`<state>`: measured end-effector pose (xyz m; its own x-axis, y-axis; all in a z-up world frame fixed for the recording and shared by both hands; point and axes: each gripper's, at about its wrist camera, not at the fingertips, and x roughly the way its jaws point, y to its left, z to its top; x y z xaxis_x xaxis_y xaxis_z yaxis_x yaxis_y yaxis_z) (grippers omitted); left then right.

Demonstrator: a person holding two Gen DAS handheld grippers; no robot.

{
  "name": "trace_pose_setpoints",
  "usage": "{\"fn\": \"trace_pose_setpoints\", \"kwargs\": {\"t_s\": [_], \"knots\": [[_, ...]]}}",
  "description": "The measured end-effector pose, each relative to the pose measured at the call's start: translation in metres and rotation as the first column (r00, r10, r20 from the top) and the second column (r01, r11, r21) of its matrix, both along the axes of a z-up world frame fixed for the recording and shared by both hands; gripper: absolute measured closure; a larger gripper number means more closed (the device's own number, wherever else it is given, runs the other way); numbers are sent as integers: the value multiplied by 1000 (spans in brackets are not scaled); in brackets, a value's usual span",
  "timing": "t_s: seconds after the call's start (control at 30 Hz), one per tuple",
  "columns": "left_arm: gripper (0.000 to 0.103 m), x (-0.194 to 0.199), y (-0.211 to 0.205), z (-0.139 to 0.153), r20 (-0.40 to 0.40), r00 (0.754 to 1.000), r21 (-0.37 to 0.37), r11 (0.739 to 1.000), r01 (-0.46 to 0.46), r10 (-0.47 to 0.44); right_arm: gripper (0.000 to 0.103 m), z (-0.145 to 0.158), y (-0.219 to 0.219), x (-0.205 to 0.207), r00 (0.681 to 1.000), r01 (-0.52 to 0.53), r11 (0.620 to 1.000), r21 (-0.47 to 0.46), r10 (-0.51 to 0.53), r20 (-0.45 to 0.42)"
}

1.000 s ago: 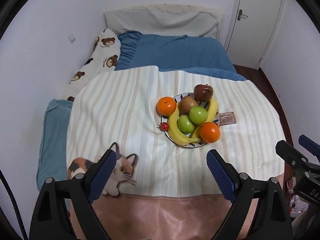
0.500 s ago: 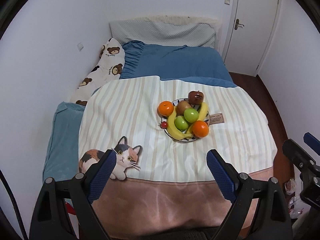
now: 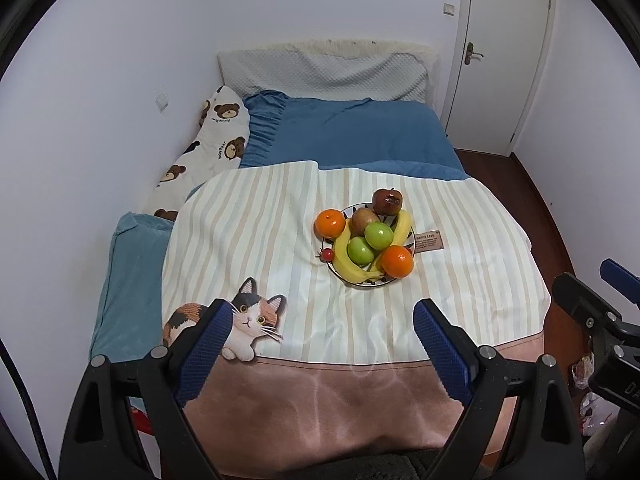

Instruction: Organize fruits

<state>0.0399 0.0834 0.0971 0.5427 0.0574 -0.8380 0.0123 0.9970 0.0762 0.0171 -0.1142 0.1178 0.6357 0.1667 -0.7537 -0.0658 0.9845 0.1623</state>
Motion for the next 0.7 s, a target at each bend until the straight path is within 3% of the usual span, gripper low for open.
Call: {"fn": "trace_pose_setpoints", "kwargs": {"t_s": [0.13,0.2,0.47,0.7], "knots": [[10,9,3,-8,12,1000,-27,1000,-8,8,1,-10,1,11,1000,6,1000,-11,-6,-2],[3,16,4,-15,14,1000,-31,999,-14,15,1,-16,2,16,1000,16,999,-30,-16,4],[1,43,9,-36,55,998,17,999,-44,43,1,-45,5,47,999,32,998,-62,-31,7],[1,60,11,-54,40,998,34,998,-52,50,1,-70,11,76,999,40,996,-85,-39,13]]}}
